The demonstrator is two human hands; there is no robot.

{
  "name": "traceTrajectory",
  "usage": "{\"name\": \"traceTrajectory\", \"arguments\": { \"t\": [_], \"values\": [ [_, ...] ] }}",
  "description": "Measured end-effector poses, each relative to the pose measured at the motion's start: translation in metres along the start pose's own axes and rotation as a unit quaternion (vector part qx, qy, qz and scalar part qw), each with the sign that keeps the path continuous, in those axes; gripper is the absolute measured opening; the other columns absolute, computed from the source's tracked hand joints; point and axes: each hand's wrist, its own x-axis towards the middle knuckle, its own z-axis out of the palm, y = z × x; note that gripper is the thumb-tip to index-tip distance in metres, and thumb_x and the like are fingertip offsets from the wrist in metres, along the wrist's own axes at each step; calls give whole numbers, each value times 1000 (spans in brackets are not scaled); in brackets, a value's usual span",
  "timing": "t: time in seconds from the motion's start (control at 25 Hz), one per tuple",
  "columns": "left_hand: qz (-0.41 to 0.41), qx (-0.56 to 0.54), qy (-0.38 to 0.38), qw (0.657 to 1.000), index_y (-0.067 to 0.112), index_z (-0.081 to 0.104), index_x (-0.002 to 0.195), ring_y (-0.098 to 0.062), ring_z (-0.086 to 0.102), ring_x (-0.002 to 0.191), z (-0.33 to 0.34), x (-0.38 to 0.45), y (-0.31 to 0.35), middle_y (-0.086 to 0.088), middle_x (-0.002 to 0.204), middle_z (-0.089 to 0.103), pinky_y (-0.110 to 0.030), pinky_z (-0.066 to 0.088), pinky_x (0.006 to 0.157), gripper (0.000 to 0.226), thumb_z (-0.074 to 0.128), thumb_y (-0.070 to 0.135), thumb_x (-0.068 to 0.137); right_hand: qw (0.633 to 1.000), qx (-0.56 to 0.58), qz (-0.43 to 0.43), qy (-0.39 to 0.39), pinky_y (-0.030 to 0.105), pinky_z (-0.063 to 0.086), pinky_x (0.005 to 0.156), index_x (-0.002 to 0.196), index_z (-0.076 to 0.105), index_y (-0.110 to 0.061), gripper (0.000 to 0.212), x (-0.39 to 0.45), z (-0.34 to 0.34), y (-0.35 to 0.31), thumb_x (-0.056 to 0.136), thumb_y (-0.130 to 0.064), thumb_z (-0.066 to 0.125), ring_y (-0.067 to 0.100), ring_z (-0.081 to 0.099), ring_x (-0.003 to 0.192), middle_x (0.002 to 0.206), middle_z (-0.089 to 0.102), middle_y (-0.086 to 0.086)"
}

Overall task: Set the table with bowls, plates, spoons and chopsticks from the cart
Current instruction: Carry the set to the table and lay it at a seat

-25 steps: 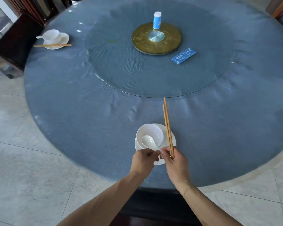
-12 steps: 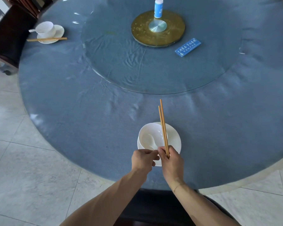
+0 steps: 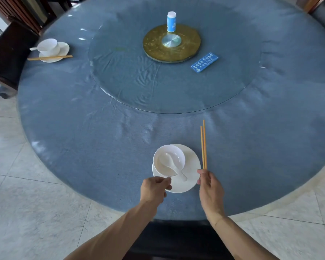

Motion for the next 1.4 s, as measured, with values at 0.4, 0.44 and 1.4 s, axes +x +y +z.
{"name": "traceTrajectory", "arguments": {
  "t": [0.4, 0.44, 1.4],
  "values": [
    [-6, 218, -257, 942, 20, 73, 84, 1, 53, 46, 50, -35, -34, 10, 64, 65, -14, 45, 49, 25, 60, 39, 94, 977, 61, 160, -129, 25, 50, 60, 92, 73, -15, 27, -4, -4, 31, 101, -30, 51, 13, 58, 66, 68, 63, 0],
    [-23, 195, -266, 944, 19, 72, 81, 1, 56, 49, 53, -35, -34, 9, 66, 66, -15, 47, 51, 25, 61, 37, 94, 975, 70, 164, -130, 24, 49, 60, 92, 73, -16, 26, -3, -1, 34, 100, -30, 52, 13, 57, 66, 68, 62, -1],
    [24, 138, -111, 984, 18, 75, 79, -3, 50, 47, 58, -3, -44, 6, 60, 65, -17, 44, 51, 16, 75, 32, 86, 994, -48, 76, -54, 45, 61, 72, 89, 72, -19, 16, 8, 7, 61, 86, -34, 72, 15, 71, 72, 77, 74, -6]
  ]
}}
